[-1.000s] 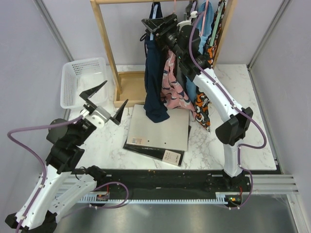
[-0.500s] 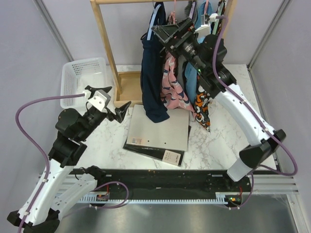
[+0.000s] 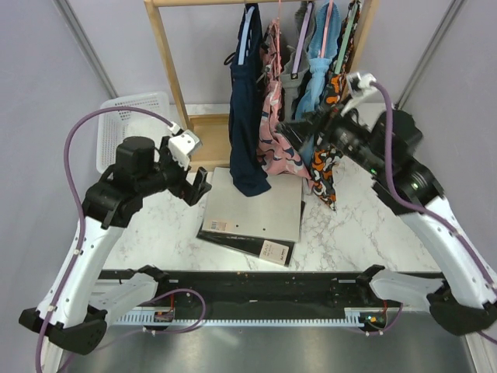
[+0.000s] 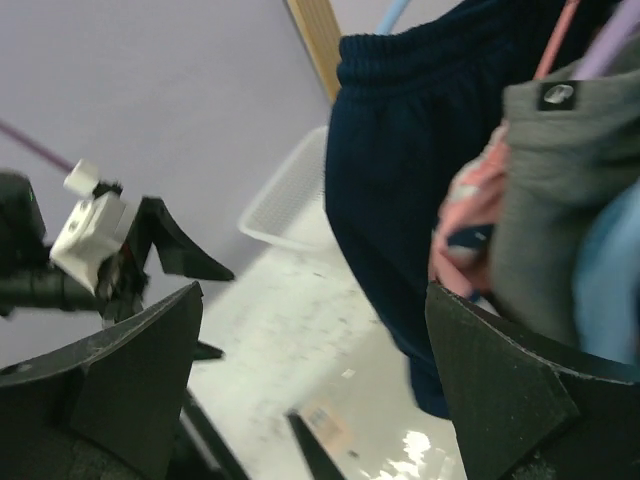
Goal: Place the shorts on the hanger
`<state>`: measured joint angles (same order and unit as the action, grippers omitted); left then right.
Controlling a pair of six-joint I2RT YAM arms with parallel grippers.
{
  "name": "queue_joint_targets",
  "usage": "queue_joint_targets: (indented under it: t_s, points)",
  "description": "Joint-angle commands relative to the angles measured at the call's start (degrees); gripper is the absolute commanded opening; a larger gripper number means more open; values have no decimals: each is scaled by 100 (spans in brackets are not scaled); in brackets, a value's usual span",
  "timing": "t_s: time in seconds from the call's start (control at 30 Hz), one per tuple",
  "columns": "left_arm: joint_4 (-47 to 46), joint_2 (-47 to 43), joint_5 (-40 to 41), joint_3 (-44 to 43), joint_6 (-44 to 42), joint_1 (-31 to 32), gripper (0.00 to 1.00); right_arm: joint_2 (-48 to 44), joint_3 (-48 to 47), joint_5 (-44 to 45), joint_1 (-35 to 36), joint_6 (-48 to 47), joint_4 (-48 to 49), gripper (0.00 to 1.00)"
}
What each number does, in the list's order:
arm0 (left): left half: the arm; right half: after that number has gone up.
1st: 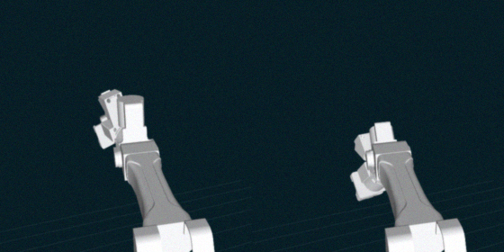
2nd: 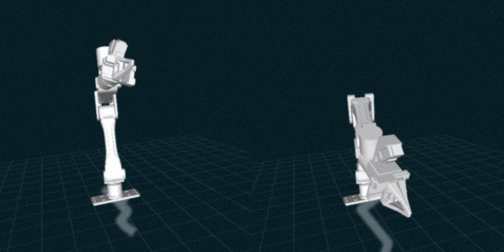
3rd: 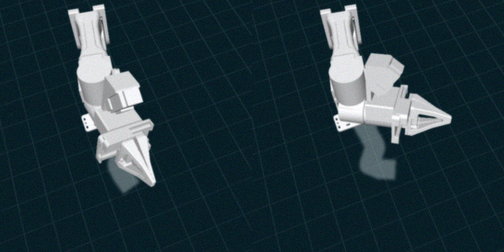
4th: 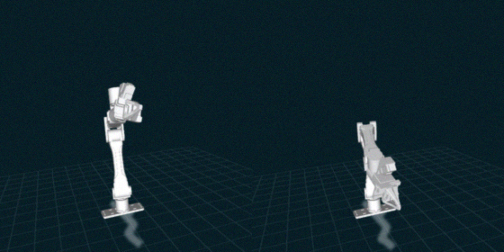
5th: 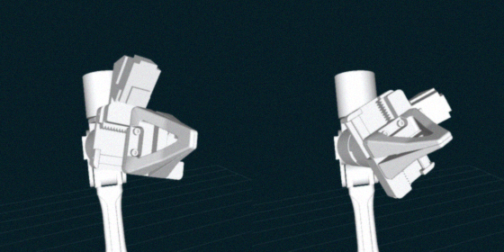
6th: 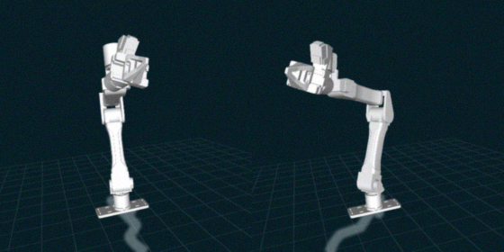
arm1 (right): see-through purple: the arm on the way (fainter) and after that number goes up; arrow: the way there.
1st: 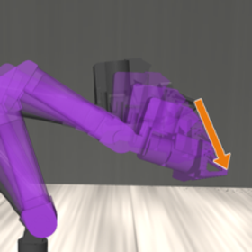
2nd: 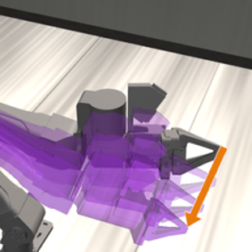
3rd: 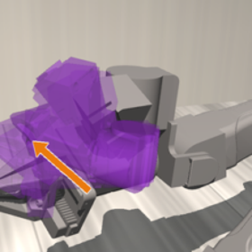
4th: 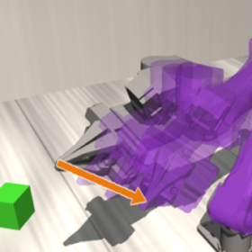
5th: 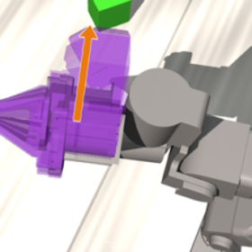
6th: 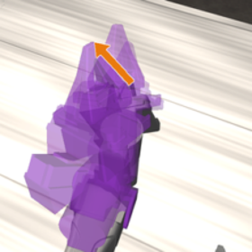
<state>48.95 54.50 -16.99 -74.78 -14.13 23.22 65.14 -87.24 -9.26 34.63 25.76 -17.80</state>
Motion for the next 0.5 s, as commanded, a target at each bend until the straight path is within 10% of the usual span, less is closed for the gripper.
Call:
queue_joint_targets:
  t_s: [0.0, 0.47]
  points:
    - [1451, 324, 414, -160, 21, -63, 99, -1176, 453, 669, -70, -1879, -1188, 98]
    - [1319, -370, 1348, 482, 719, -1004, 99, -3262, 2607, 1392, -1468, -2128, -2456, 98]
